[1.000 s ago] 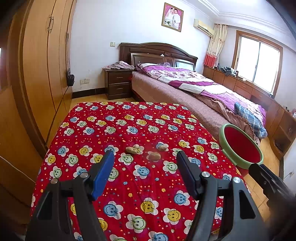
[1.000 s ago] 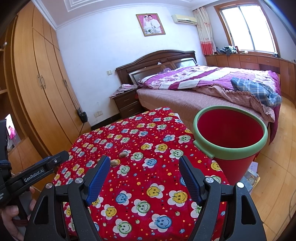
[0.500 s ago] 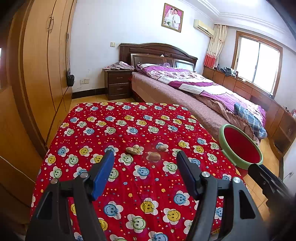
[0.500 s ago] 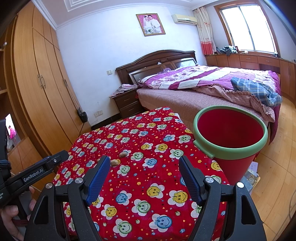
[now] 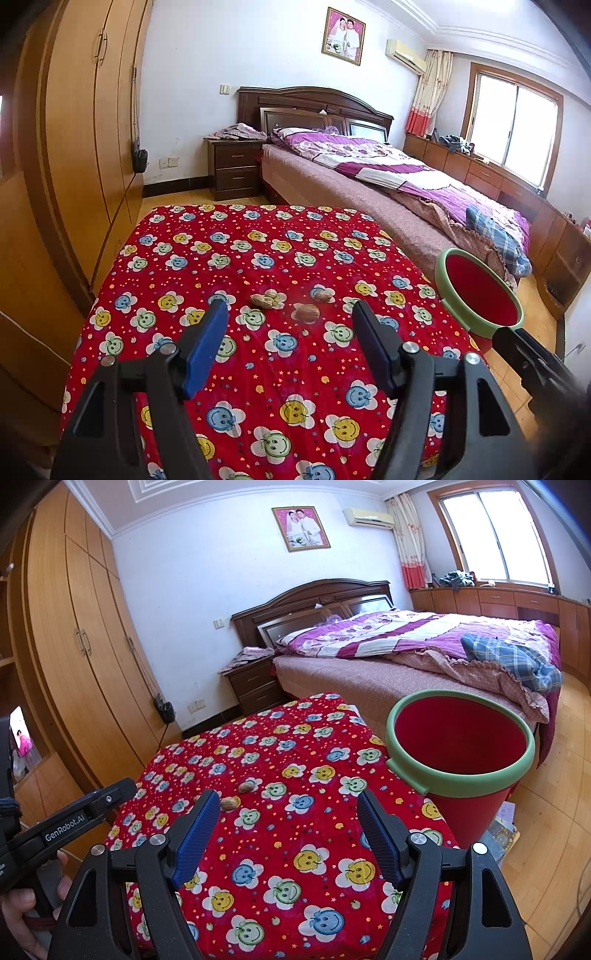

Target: Collect trash

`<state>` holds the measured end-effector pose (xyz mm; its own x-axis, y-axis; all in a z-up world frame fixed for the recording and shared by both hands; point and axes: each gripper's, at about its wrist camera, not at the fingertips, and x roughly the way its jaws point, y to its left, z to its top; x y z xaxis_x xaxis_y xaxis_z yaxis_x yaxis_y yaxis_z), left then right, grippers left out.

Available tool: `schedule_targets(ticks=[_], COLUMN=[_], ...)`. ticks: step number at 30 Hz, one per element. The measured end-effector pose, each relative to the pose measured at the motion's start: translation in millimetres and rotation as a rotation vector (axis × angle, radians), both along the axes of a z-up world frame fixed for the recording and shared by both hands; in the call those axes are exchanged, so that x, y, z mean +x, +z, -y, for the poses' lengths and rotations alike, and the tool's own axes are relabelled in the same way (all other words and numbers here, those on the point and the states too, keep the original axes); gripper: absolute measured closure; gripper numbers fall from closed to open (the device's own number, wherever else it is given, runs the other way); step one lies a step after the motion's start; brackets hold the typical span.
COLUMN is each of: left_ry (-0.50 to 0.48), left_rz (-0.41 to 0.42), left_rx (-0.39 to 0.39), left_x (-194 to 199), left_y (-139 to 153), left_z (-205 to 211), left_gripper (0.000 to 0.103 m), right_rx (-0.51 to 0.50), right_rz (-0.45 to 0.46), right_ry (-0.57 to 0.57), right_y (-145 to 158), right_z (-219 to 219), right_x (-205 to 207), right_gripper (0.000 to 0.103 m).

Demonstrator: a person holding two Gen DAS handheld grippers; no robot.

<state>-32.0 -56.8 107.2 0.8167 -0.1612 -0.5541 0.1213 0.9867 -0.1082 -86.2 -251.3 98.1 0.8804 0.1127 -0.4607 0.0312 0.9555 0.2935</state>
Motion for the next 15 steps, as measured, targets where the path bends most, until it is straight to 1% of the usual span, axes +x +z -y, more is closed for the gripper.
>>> schedule_targets(ticks=[15], left_ry=[0.002], left_rz=[-0.002], left_rx=[-0.005], left_x=[-0.6], left_y=[1.2], left_z=[0.5], left_gripper=[0.034], right_rx=[0.001], right_rz=[-0.004], right_ry=[0.003], right_y=[-1.8], right_z=[-0.2], right_x=[-1.0], right_gripper=[0.026])
